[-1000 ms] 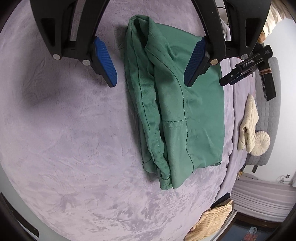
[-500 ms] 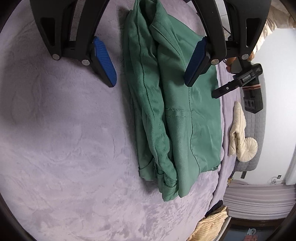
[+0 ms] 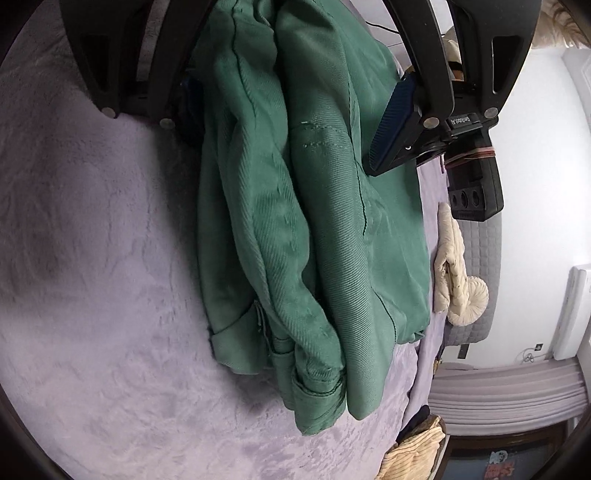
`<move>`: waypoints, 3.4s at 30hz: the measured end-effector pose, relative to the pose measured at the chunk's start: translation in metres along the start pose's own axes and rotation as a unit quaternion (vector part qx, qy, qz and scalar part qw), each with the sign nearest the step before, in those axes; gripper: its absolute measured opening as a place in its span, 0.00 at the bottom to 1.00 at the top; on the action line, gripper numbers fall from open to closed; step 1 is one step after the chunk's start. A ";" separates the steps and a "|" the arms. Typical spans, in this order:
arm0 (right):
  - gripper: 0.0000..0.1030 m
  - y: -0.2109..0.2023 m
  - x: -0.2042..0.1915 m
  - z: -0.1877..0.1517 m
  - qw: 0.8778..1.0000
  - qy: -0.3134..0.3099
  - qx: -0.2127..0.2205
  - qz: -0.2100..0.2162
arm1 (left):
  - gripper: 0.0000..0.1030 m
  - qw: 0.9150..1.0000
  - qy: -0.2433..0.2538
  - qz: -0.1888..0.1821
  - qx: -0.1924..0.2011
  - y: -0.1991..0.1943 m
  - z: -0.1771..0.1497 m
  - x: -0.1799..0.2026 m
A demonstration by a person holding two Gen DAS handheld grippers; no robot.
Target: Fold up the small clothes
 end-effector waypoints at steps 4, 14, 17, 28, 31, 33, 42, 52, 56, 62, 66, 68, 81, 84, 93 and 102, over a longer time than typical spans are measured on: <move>0.28 -0.001 -0.001 -0.008 0.999 0.028 0.009 0.042 | 0.72 1.000 0.020 0.006 0.017 -0.013 -0.005 0.005; 0.25 -0.017 -0.049 -0.041 0.991 0.052 0.043 0.117 | 0.46 0.997 0.035 -0.052 0.034 -0.076 -0.016 -0.004; 0.25 -0.016 -0.069 -0.058 0.990 0.054 0.046 0.124 | 0.46 0.997 0.038 -0.064 0.036 -0.101 -0.027 -0.013; 0.25 0.046 -0.113 -0.153 0.982 0.093 0.018 0.162 | 0.46 0.999 0.034 -0.028 0.013 -0.171 -0.120 -0.094; 0.26 0.081 -0.110 -0.179 0.982 0.112 0.001 0.151 | 0.47 1.000 0.021 -0.001 -0.010 -0.166 -0.149 -0.127; 0.29 0.103 -0.100 -0.190 0.987 0.124 -0.011 0.100 | 0.47 0.999 0.008 0.028 -0.032 -0.154 -0.161 -0.143; 0.51 0.045 -0.147 -0.179 0.984 -0.004 0.092 -0.154 | 0.47 0.997 0.008 0.071 0.029 -0.203 -0.154 -0.171; 0.03 0.100 -0.134 -0.136 0.984 -0.004 0.071 -0.164 | 0.47 0.990 0.015 0.122 0.064 -0.151 -0.072 -0.172; 0.01 0.106 -0.108 -0.129 0.985 0.032 0.071 -0.155 | 0.69 0.990 0.005 0.130 0.061 -0.134 -0.064 -0.183; 0.02 0.087 -0.103 -0.139 0.987 0.073 0.083 -0.115 | 0.70 0.987 0.018 0.146 0.060 -0.159 -0.077 -0.182; 0.09 0.061 -0.128 -0.169 0.987 0.018 0.068 -0.141 | 0.70 0.988 0.059 0.130 0.051 -0.187 -0.115 -0.168; 0.09 0.052 -0.141 -0.193 0.989 -0.007 0.051 -0.141 | 0.70 0.988 0.089 0.123 0.035 -0.195 -0.143 -0.156; 0.09 0.059 -0.160 -0.302 0.981 -0.054 -0.034 -0.185 | 0.70 0.986 0.118 0.100 -0.068 -0.162 -0.271 -0.137; 0.09 0.060 -0.146 -0.305 0.978 -0.041 -0.036 -0.201 | 0.71 0.989 0.094 0.087 -0.070 -0.159 -0.269 -0.142; 0.06 0.070 -0.123 -0.310 0.970 -0.027 -0.057 -0.234 | 0.81 0.988 0.102 0.098 -0.068 -0.155 -0.272 -0.136; 0.06 0.081 -0.129 -0.311 0.962 -0.031 -0.070 -0.261 | 0.81 0.988 0.103 0.090 -0.065 -0.157 -0.267 -0.140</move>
Point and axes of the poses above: each gripper's, at about its wrist camera, not at the fingertips, and y roughly the way its jaws point, x to its right, z to its top, the point moved 3 cm from there along y, roughly the way its jaws point, and after that the axes turned 1 degree about y, right-handed, at the moved point
